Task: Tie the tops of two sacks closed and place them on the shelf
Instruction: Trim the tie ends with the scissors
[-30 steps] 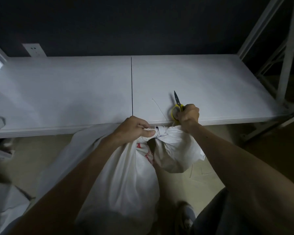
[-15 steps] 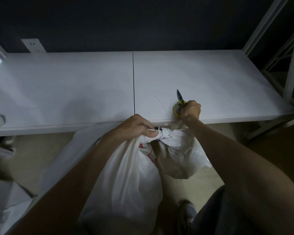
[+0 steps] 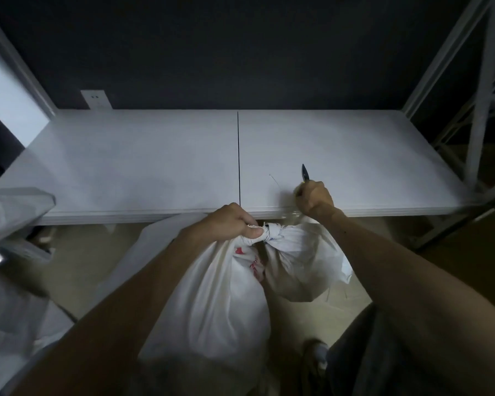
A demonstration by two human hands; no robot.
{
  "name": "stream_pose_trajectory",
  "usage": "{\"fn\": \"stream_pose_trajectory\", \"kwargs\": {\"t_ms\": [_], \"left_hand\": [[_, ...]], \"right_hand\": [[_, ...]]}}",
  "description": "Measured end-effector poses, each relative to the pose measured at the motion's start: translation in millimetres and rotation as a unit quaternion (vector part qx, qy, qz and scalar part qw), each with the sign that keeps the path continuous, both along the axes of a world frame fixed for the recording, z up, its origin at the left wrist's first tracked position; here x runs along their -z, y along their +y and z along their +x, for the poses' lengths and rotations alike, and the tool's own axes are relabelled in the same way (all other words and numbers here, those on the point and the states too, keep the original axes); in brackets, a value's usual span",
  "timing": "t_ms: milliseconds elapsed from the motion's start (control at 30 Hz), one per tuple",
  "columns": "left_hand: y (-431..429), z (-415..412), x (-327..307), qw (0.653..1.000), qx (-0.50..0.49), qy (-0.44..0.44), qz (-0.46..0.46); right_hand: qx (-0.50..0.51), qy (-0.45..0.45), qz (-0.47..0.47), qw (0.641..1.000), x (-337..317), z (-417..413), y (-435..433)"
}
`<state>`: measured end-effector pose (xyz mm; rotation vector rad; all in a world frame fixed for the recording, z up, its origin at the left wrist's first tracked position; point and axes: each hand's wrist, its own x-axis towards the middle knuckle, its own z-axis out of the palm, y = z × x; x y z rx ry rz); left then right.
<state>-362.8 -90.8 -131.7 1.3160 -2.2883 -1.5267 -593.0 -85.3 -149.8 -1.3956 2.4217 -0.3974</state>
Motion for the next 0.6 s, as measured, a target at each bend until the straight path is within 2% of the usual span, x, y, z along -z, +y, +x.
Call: {"fn": "stream_pose_trajectory", "kwargs": {"t_ms": [133, 233, 333, 400, 500, 600], "left_hand": [[23.0, 18.5, -12.2, 1.000, -0.007, 0.009, -0.002], [41.9, 34.2, -18.7, 1.000, -0.009, 0.012, -0.021], [57.2, 53.7, -28.5, 0.998, -0.038, 0.030, -0.033], [65.4, 64.2, -36.2, 0.997, -0.061, 0.043, -0.038], [74.4, 75.6, -47.7, 0.991, -0.110, 0.058, -0.042], [82.9, 87.4, -63.9, 0.984, -0.155, 0.080, -0.045]], "right_hand": [[-0.106, 0.009, 0.072, 0.992, -20.1, 14.6, 24.0], [-0.173, 0.021, 0.060, 0.983, -49.4, 36.5, 44.8], [-0.218, -0.067, 0.115, 0.967, -74.0, 67.2, 64.9], [-0.248, -0.067, 0.159, 0.953, -82.4, 86.0, 76.7], [-0.260, -0.043, 0.160, 0.951, -94.2, 104.5, 83.2], [-0.261, -0.009, 0.107, 0.959, -114.4, 120.6, 86.1]]}}
